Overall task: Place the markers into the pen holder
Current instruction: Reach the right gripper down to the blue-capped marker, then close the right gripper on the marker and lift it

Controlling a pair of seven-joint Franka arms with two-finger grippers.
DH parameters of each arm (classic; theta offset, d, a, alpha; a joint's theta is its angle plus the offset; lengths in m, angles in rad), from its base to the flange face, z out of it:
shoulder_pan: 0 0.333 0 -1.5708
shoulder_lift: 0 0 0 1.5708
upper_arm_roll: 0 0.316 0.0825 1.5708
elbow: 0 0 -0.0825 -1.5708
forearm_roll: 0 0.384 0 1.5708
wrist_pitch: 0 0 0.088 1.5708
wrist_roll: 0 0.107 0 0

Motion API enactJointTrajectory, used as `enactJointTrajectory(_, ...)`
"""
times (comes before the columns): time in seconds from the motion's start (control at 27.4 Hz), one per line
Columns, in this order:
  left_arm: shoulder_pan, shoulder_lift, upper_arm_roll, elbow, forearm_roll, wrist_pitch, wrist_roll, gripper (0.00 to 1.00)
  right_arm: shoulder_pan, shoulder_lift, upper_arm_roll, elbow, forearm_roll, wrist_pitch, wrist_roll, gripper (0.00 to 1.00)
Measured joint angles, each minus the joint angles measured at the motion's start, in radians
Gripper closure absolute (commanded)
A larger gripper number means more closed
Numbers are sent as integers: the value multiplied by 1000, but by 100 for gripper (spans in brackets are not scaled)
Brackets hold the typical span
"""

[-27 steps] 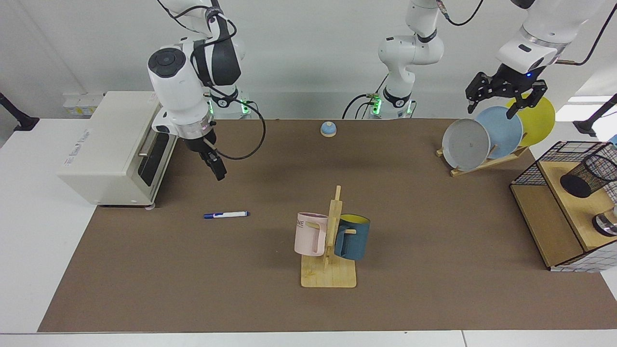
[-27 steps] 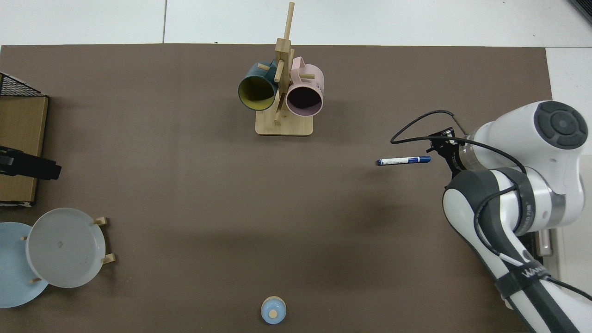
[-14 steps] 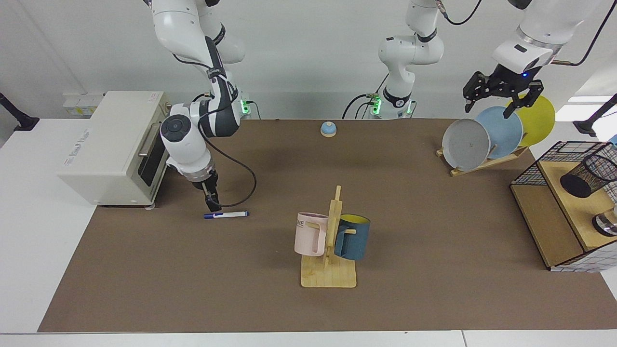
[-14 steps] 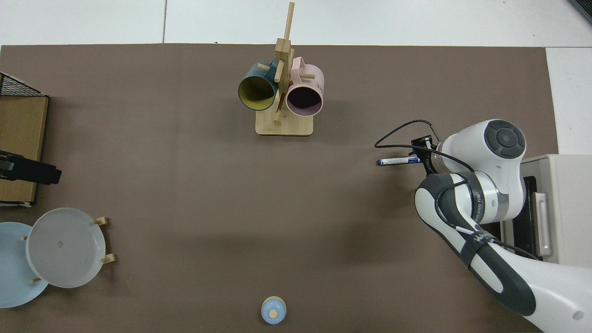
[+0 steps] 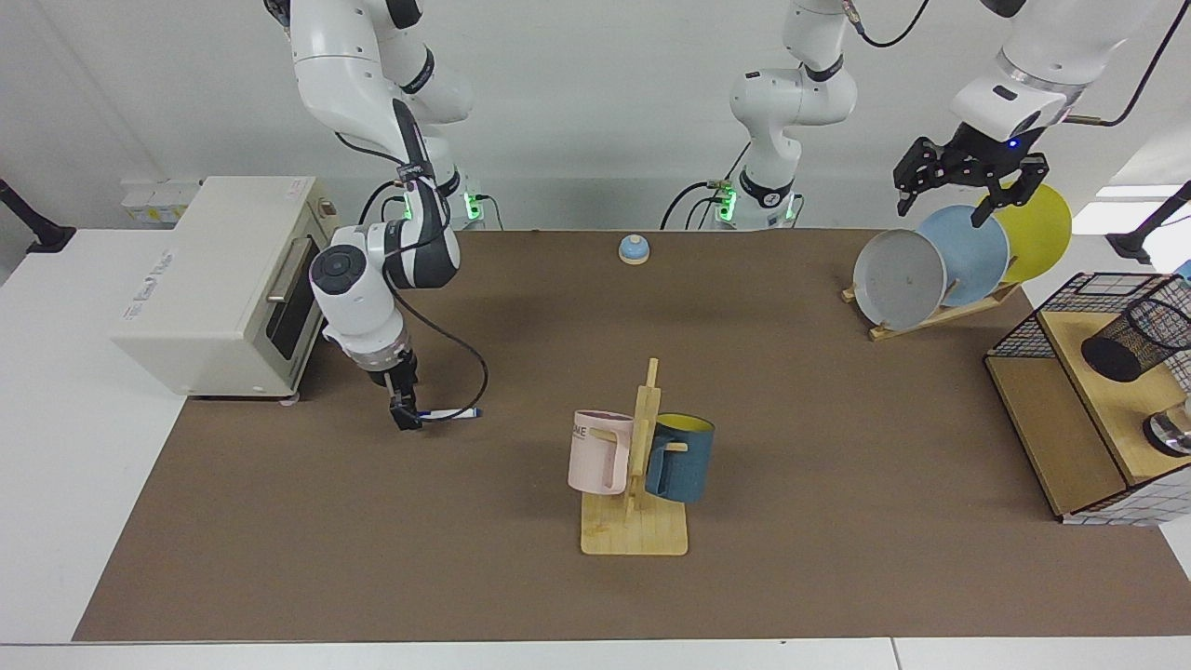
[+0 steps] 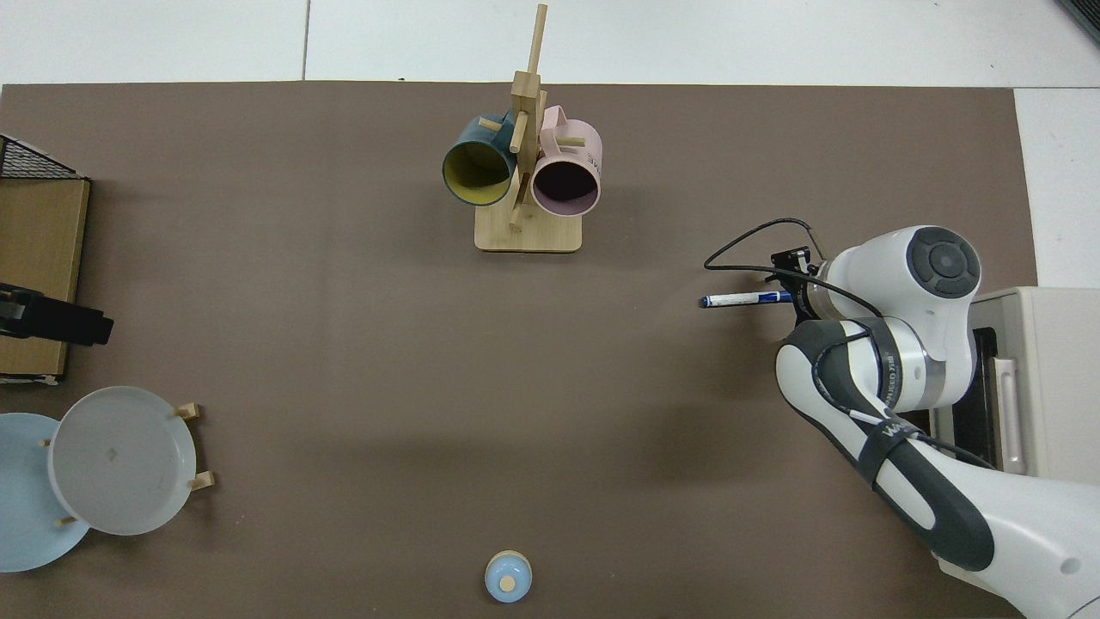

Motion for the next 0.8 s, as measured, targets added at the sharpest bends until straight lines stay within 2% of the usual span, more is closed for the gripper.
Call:
enactJointTrajectory(0.07, 0, 0, 0, -1, 0, 0, 0, 0, -1, 0, 0, 0, 0, 1, 0, 37)
enactJointTrajectory(0.18, 0, -1, 0, -3, 0, 0, 0, 0, -1, 0, 0, 0, 0, 1, 0, 44)
enactJointTrajectory(0.33, 0, -2, 0, -5, 0, 0, 0, 0, -1, 0, 0, 0, 0, 1, 0, 67)
enactJointTrajectory(0.47, 0, -3, 0, -6, 0, 0, 0, 0, -1, 0, 0, 0, 0, 1, 0, 82)
enactJointTrajectory(0.69, 0, -4, 0, -8, 0, 0, 0, 0, -2, -1, 0, 0, 0, 1, 0, 100)
enactJointTrajectory(0.8, 0, -4, 0, -8, 0, 0, 0, 0, -2, -1, 0, 0, 0, 1, 0, 100)
